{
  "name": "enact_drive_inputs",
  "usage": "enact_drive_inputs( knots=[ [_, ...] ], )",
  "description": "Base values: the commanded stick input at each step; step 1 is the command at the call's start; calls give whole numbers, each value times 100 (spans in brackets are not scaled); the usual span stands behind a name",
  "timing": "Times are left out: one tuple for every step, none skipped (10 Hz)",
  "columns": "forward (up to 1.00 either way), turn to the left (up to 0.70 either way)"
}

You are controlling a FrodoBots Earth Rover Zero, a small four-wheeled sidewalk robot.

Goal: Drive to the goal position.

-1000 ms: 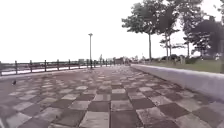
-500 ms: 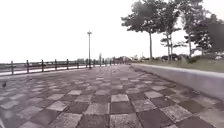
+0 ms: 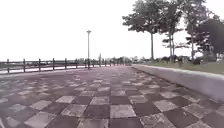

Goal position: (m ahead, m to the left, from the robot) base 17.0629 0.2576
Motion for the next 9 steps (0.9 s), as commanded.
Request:
enact_drive_inputs(
  knots=[
    [100, -31],
    [100, -4],
    [100, 0],
    [100, 0],
    [100, 0],
    [100, 0],
    [100, 0],
    [100, 0],
    [100, 0]
  ],
)
